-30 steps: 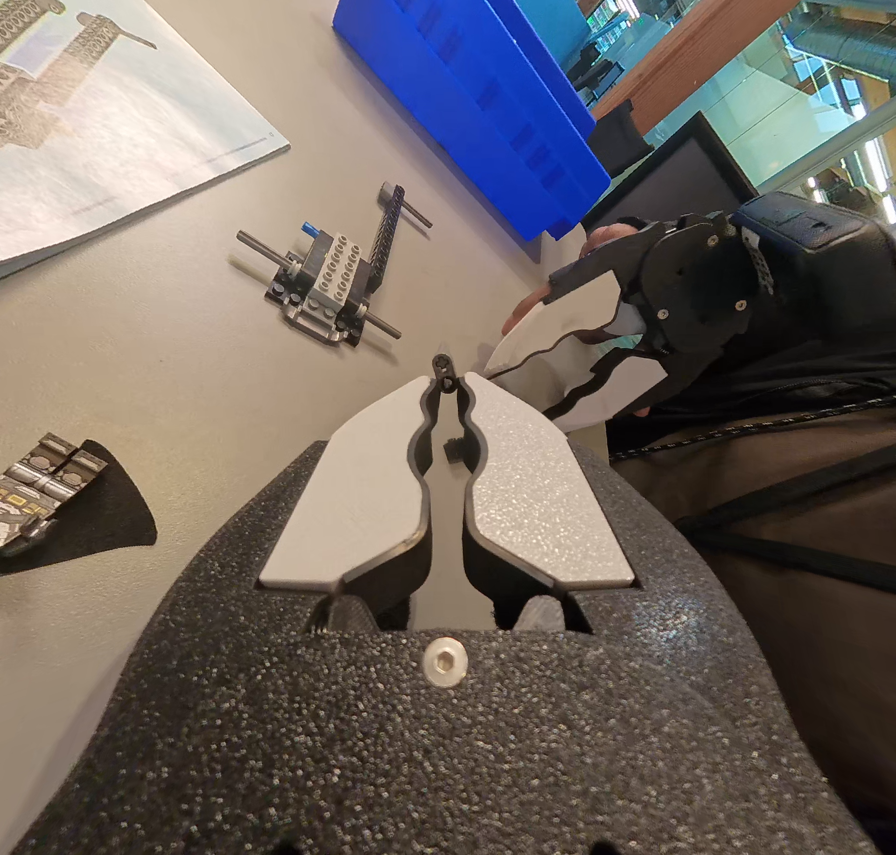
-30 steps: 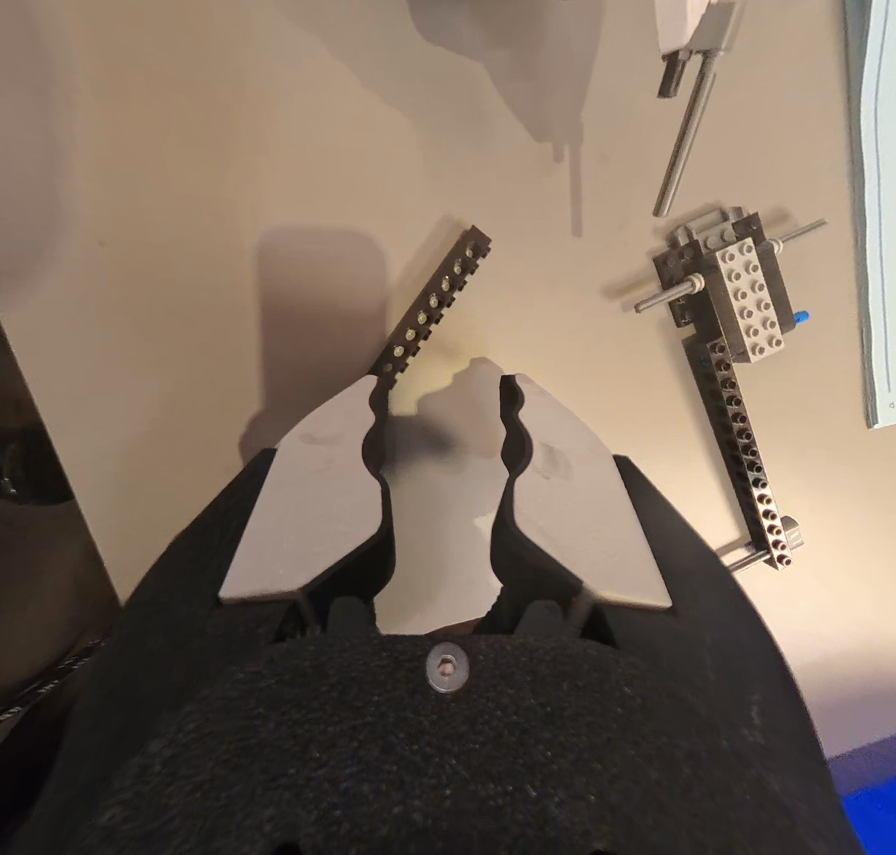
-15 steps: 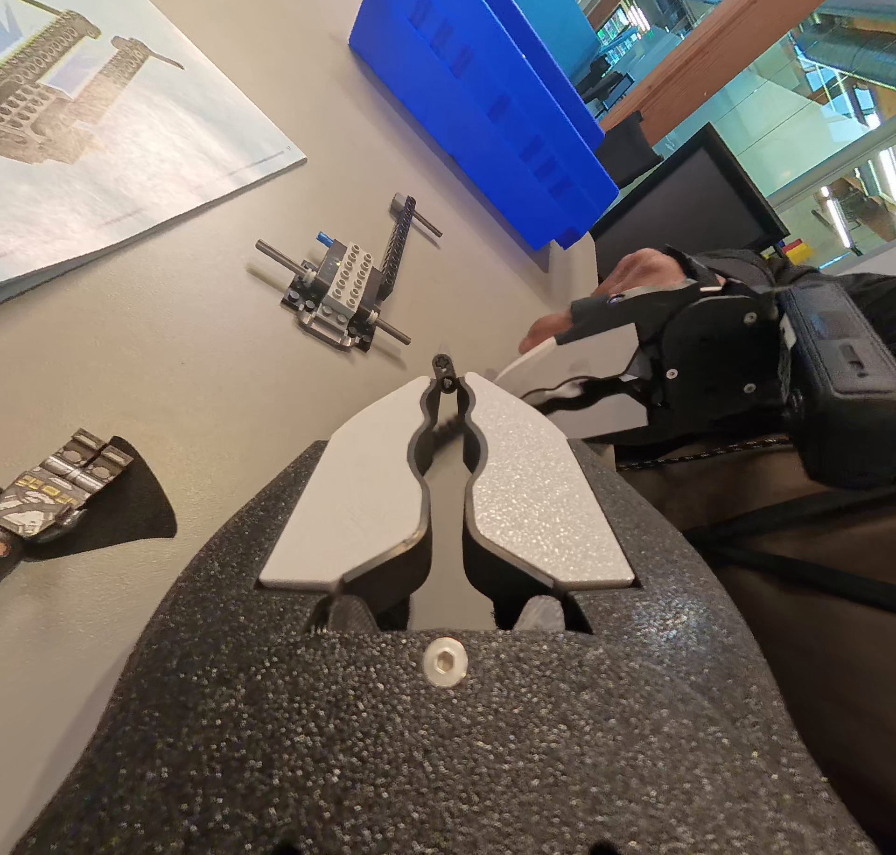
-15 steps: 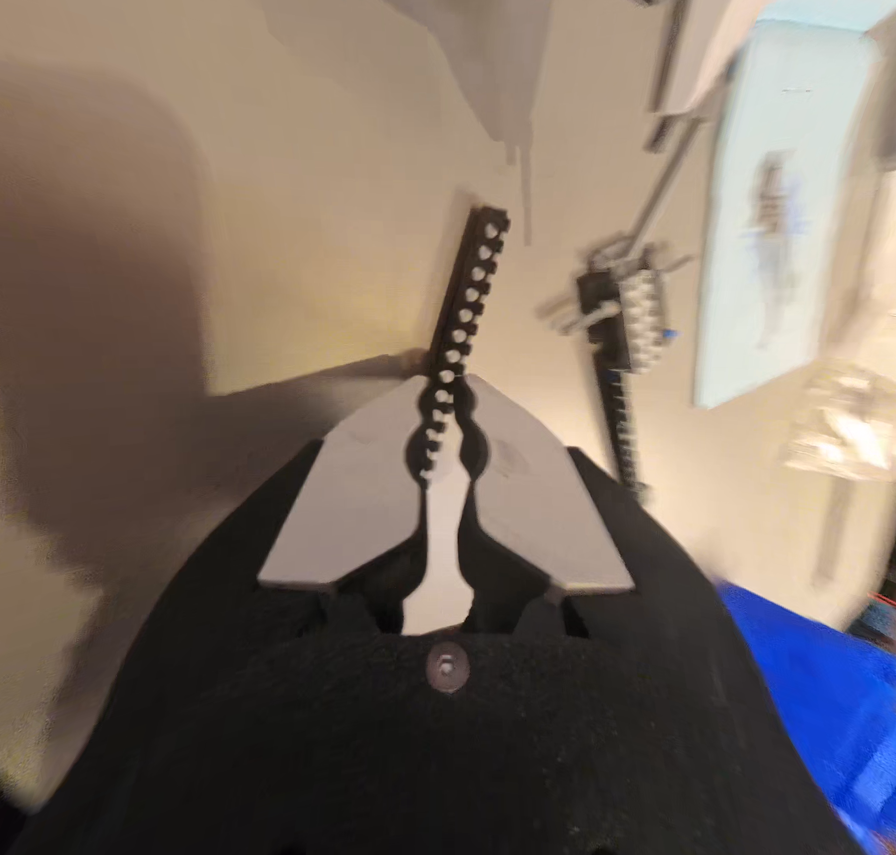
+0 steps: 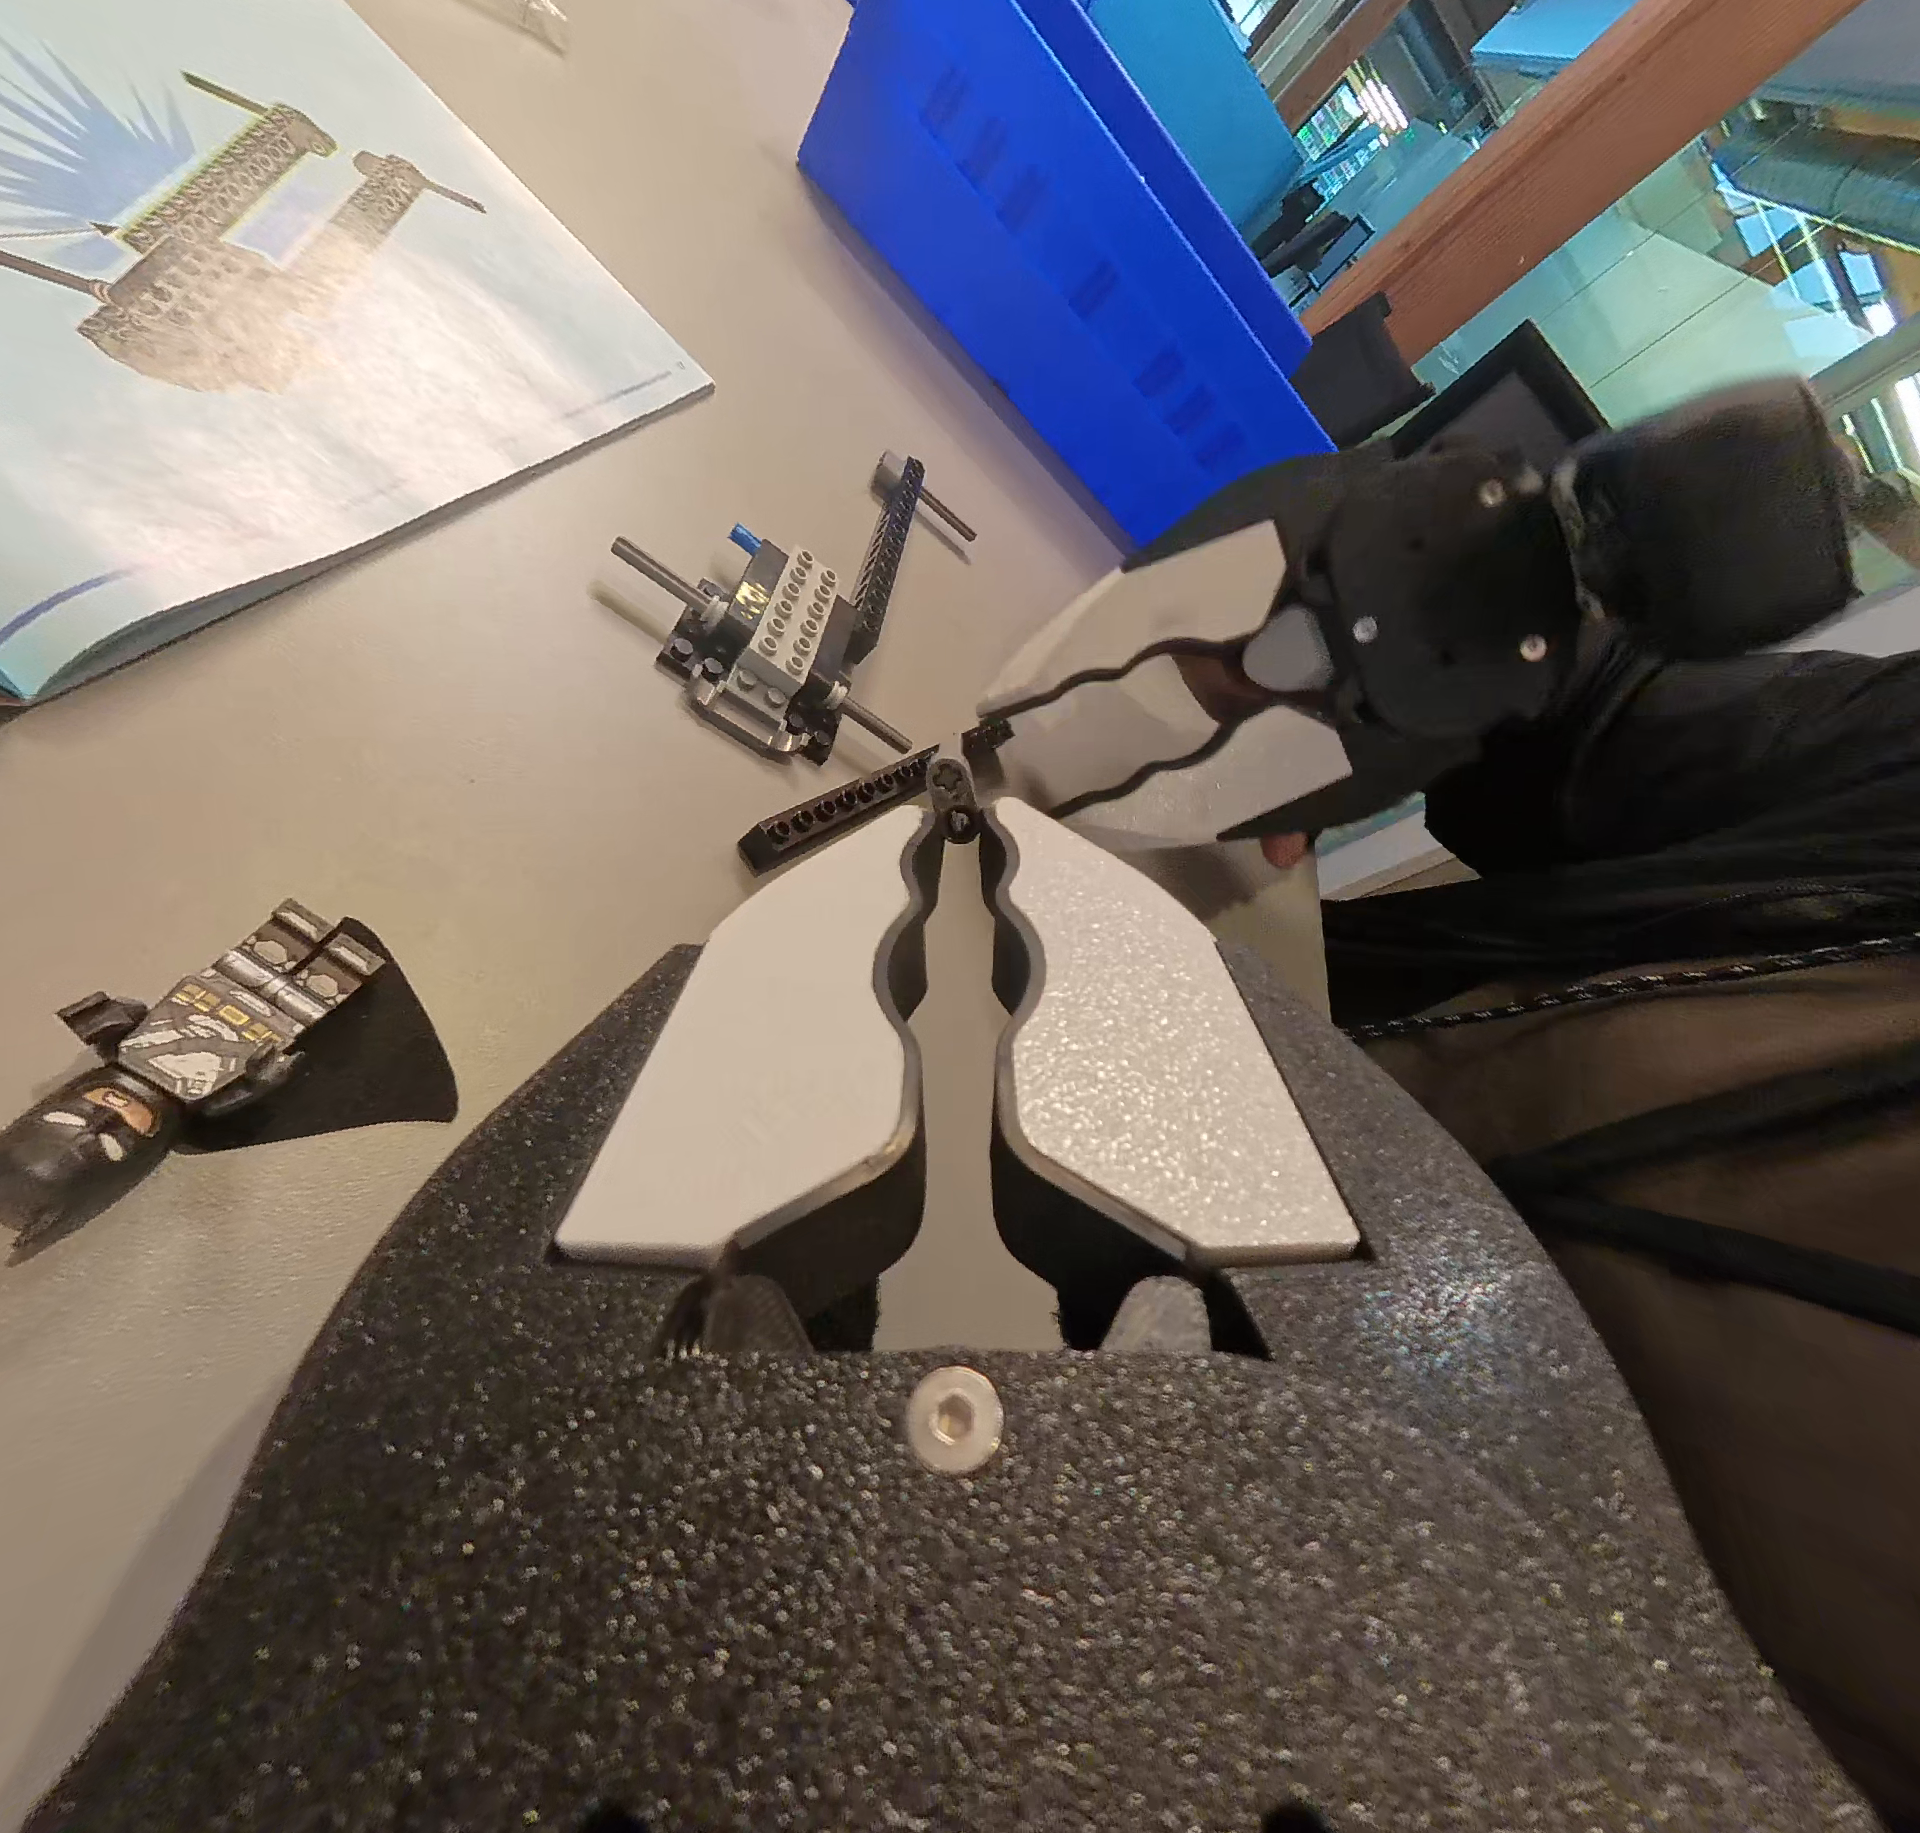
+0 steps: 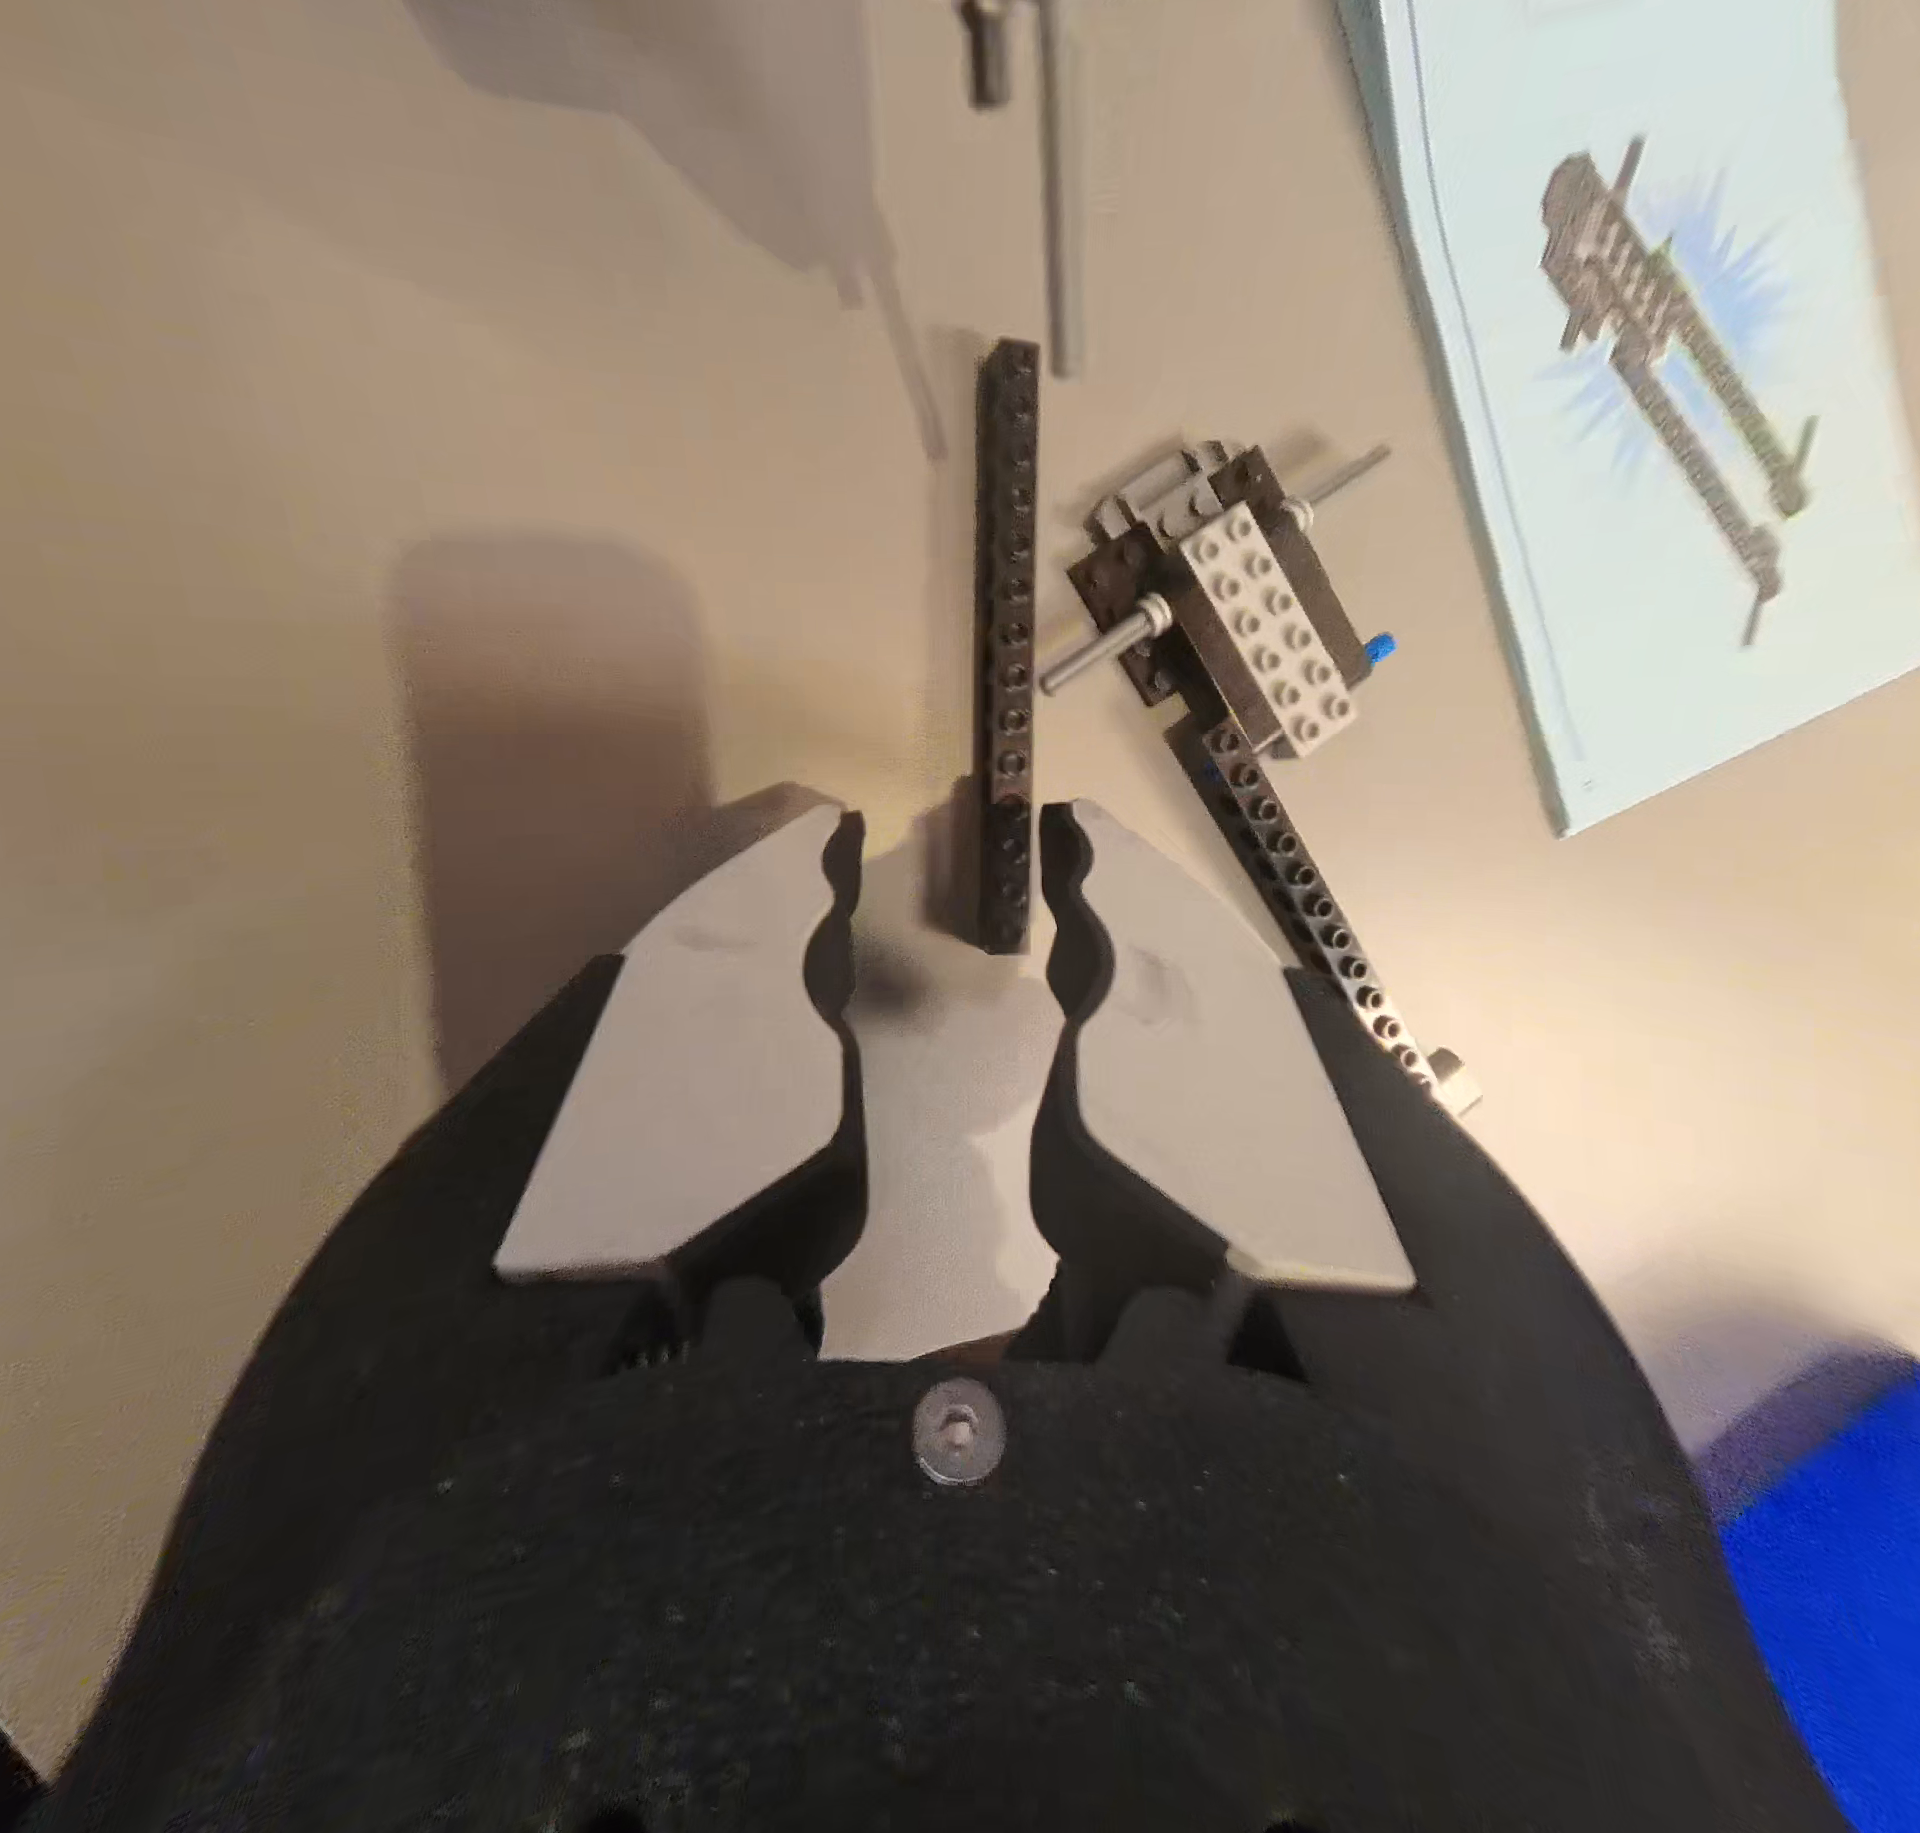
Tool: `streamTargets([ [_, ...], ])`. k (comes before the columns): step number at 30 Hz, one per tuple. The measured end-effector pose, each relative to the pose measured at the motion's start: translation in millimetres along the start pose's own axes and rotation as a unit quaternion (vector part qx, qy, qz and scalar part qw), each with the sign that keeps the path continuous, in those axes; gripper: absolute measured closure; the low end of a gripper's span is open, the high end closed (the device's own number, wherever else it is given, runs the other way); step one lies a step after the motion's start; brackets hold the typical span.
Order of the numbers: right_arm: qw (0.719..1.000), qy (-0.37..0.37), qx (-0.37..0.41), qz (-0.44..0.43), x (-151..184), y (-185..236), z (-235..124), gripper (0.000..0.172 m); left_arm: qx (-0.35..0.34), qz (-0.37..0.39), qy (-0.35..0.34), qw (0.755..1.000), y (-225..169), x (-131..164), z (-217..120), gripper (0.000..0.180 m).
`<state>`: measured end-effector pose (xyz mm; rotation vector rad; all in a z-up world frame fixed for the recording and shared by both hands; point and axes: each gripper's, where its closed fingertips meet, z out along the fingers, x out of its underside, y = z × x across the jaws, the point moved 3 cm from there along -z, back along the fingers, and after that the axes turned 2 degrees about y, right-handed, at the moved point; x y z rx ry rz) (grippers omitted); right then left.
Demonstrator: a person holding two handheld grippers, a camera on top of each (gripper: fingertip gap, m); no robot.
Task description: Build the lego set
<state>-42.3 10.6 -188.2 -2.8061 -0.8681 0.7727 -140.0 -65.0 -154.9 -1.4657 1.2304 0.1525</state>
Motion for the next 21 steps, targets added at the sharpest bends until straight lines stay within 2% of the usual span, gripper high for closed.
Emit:
streamTargets([
  [3, 0.999, -0.004, -0.03, 0.034, 8, -11, 5, 0.142, -0.004, -0.004, 0.0, 1.0, 3, 1, 0, 0.174],
  [9, 0.999, 0.001, -0.03, 0.016, 9, -15, 12, 0.162, -0.005, -0.008, 0.002, 1.0, 6, 2, 1, 0.174],
  [15, 0.998, 0.023, -0.034, 0.041, 9, -11, 12, 0.162, -0.012, -0.011, 0.0, 1.0, 6, 1, -1, 0.174],
  [19, 0.993, 0.015, -0.09, 0.069, 6, 16, 7, 0.156, -0.017, -0.017, -0.006, 1.0, 7, 0, -4, 0.174],
  [21, 0.993, 0.009, -0.094, 0.07, 5, 24, 6, 0.153, -0.021, -0.021, -0.008, 1.0, 9, 1, -4, 0.173],
])
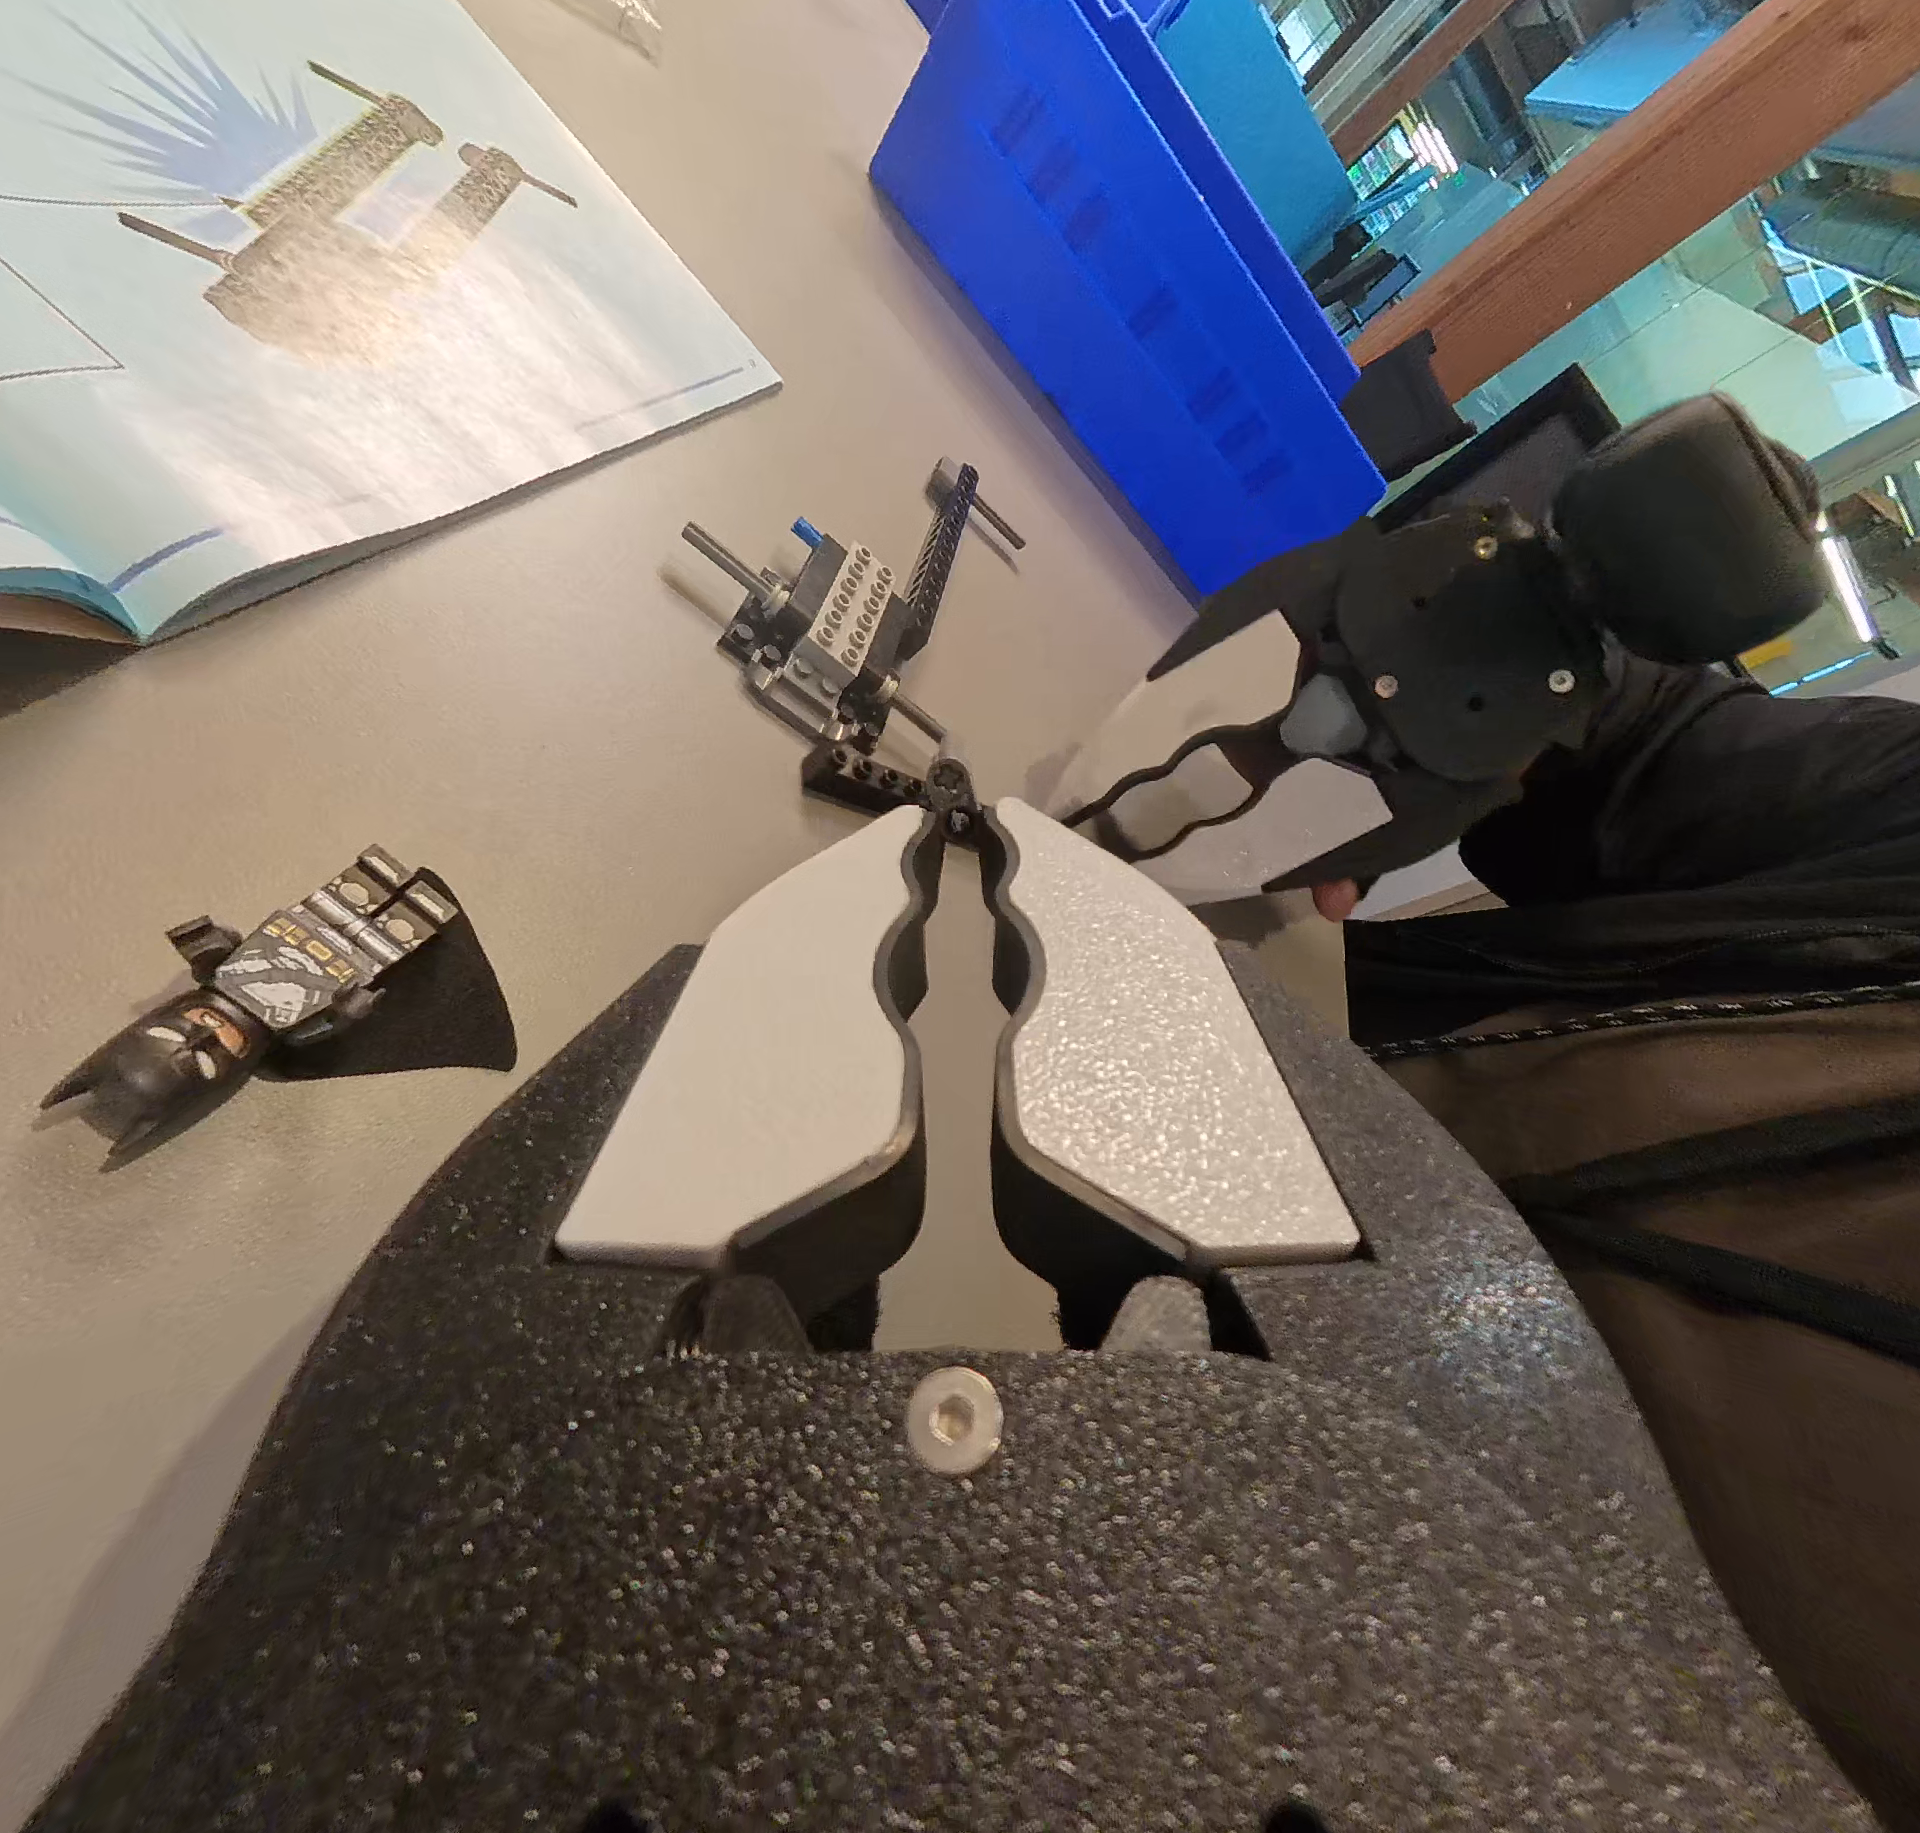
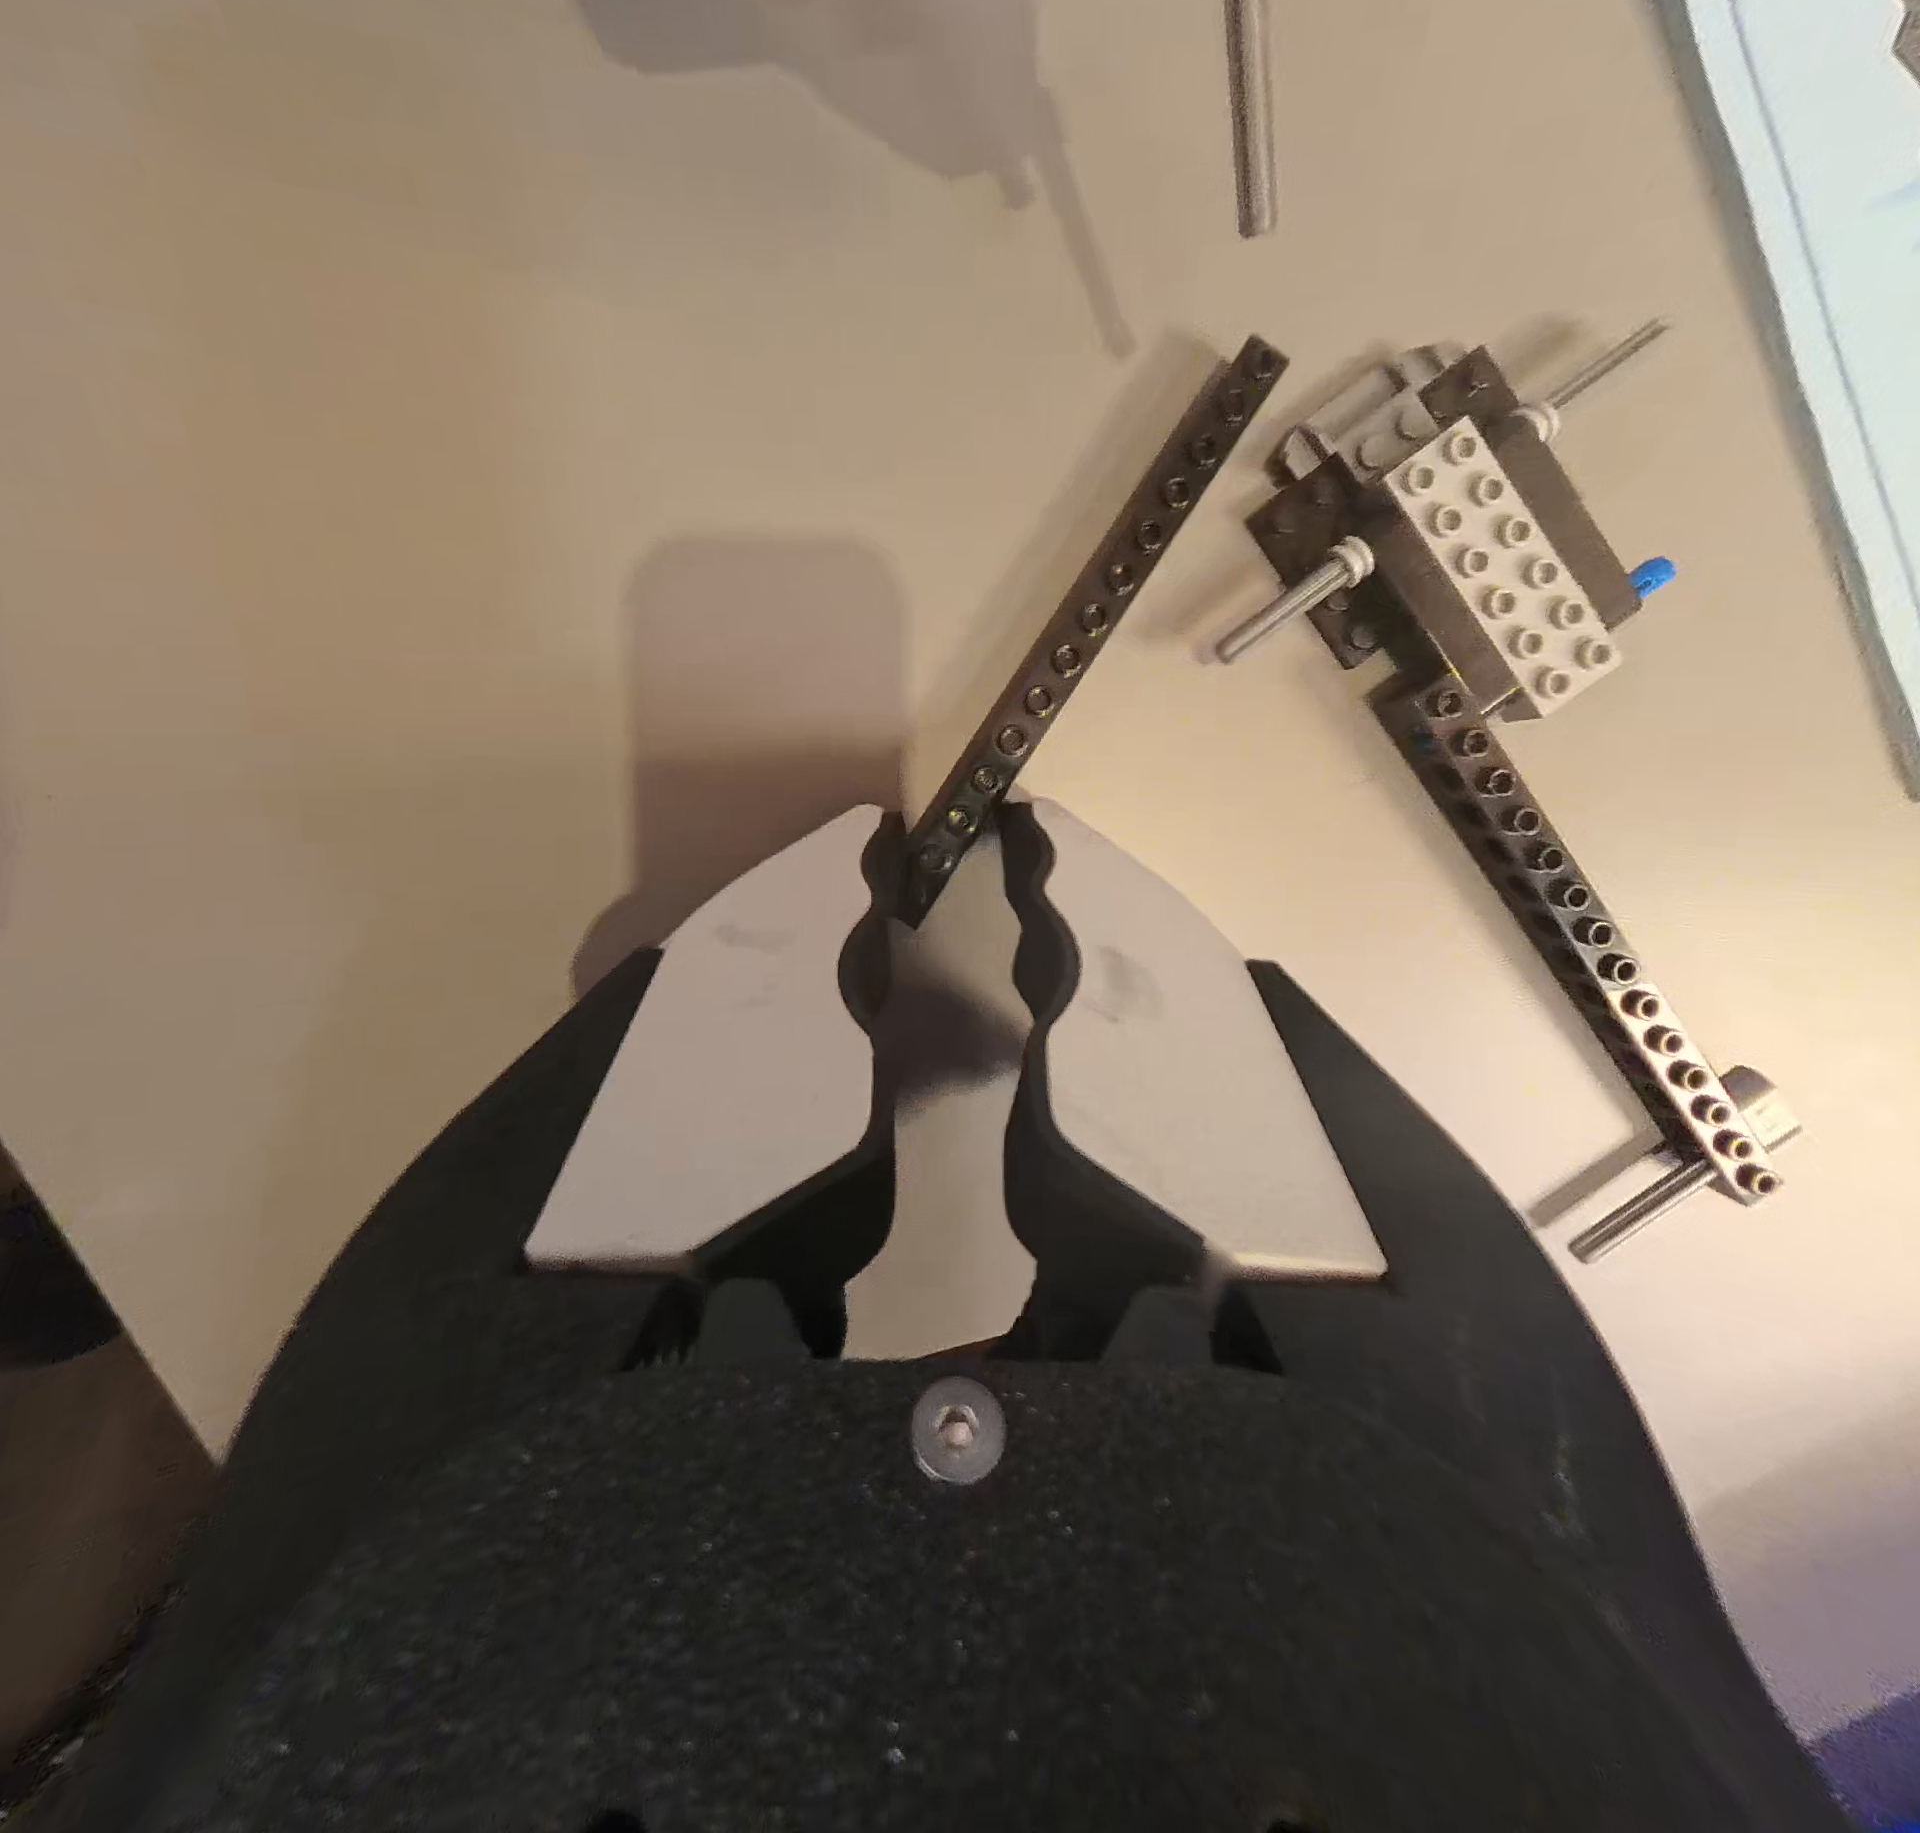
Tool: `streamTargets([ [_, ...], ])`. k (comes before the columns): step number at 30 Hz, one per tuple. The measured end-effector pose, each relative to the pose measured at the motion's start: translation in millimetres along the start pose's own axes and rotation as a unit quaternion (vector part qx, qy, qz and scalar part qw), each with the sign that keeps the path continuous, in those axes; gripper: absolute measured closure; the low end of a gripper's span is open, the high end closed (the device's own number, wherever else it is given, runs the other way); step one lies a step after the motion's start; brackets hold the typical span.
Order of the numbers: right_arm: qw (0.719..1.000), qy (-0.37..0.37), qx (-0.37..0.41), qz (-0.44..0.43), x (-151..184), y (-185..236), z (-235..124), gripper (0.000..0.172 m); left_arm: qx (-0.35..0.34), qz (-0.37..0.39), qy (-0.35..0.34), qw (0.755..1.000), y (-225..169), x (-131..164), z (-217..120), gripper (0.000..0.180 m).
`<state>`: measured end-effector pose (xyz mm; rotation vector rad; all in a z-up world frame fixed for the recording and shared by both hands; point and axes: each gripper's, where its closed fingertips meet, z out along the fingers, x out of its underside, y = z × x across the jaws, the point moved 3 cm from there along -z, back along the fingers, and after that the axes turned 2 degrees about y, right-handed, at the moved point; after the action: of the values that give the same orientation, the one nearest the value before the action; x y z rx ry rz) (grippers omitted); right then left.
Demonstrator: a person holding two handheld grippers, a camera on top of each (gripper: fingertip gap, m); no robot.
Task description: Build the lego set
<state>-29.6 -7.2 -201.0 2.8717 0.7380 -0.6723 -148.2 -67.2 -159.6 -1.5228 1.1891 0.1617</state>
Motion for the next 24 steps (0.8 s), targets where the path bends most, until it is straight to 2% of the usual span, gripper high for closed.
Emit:
streamTargets([
  [4, 1.0, -0.014, -0.005, 0.013, 0, 2, 0, 0.14, -0.003, -0.007, 0.0, 1.0, 1, 3, 1, 0.173],
  [7, 0.999, -0.033, -0.014, 0.022, -4, -2, -4, 0.139, -0.007, -0.01, -0.001, 1.0, 1, 5, 1, 0.173],
  [10, 0.998, -0.043, -0.014, 0.031, -15, -16, -5, 0.144, -0.009, -0.009, -0.003, 1.0, 0, 6, 2, 0.173],
  [13, 0.999, -0.01, -0.034, 0.019, -19, -13, 6, 0.146, -0.013, -0.013, -0.004, 1.0, 2, 7, 2, 0.173],
  [17, 1.0, 0.001, -0.008, -0.012, -21, -8, 11, 0.163, -0.024, -0.014, -0.007, 1.0, 5, 9, -1, 0.173],
  [22, 1.0, 0.002, -0.008, -0.022, -12, 9, 6, 0.163, -0.026, -0.017, -0.015, 0.999, 7, 7, -7, 0.174],
  [24, 1.0, 0.004, -0.002, -0.029, -11, 10, 3, 0.154, -0.025, -0.017, -0.015, 0.999, 7, 6, -7, 0.174],
])
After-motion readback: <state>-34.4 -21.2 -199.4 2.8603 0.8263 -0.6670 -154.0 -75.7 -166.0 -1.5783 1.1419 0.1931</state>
